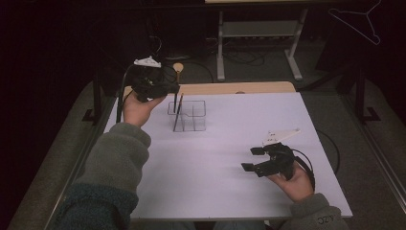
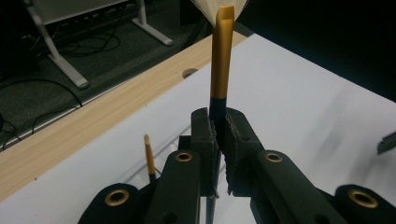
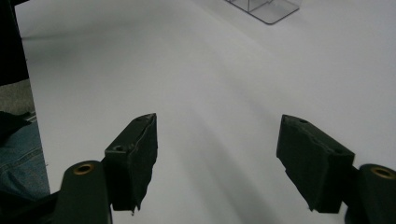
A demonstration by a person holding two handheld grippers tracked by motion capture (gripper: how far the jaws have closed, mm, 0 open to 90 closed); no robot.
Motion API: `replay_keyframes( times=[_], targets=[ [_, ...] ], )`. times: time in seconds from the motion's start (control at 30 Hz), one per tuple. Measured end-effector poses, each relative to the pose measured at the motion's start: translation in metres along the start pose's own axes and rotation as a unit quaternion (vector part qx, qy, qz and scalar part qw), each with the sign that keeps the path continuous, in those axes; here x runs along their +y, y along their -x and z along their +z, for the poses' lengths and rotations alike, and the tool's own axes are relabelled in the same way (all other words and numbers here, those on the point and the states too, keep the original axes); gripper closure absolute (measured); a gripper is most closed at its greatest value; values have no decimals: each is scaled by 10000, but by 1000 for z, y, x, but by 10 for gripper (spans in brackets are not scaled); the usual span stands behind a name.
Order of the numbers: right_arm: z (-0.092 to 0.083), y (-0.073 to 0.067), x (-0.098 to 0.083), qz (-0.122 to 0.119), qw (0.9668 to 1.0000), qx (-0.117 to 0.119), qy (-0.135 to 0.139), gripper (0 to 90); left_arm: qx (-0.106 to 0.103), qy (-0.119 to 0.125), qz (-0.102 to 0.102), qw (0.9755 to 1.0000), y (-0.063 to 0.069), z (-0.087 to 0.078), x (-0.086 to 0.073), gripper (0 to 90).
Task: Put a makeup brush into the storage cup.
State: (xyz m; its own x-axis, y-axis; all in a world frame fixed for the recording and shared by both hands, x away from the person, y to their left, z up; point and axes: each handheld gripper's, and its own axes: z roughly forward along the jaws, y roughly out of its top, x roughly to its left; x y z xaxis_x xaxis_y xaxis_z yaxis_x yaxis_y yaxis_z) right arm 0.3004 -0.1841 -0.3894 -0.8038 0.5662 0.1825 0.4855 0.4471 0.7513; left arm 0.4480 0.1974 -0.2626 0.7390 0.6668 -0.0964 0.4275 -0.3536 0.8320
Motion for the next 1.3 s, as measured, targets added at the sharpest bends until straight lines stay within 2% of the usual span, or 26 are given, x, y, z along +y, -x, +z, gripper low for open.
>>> replay_keyframes(
  times=[0.23, 0.37, 0.4, 0.43, 0.6, 0.73, 1.03, 1.13, 1.27, 1.3],
  targets=[
    [1, 2, 0, 4, 10000, 8, 11, 278, 196, 38, -83, 9998, -13, 10, 5, 832],
    [-1, 2, 0, 93, 10000, 19, 22, 278, 300, -65, -91, 9995, -20, 15, 2, 831],
    [-1, 3, 0, 26, 10000, 8, 53, 278, 305, -34, -172, 9994, -20, 17, 1, 831],
    [-1, 3, 0, 50, 10000, 16, 51, 278, 314, -72, -123, 9994, -22, 17, 0, 831],
    [-1, 4, -1, 15, 10000, -3, 75, 276, 396, -32, -152, 9991, -25, 20, -1, 829],
    [-4, 4, -2, 96, 9999, -22, 88, 276, 418, -22, -193, 9989, -27, 22, -2, 828],
    [-4, 4, -2, 39, 9999, -23, 118, 276, 502, -9, -223, 9985, -28, 27, -4, 827],
    [-4, 3, -2, 68, 9999, -19, 116, 277, 543, -102, -175, 9983, -29, 28, -6, 827],
    [-4, 3, -2, 72, 9999, -14, 114, 277, 557, -95, -275, 9980, -30, 32, -11, 826],
    [-4, 4, -2, 66, 9999, -14, 115, 277, 568, -161, -234, 9980, -31, 32, -12, 826]
  ],
)
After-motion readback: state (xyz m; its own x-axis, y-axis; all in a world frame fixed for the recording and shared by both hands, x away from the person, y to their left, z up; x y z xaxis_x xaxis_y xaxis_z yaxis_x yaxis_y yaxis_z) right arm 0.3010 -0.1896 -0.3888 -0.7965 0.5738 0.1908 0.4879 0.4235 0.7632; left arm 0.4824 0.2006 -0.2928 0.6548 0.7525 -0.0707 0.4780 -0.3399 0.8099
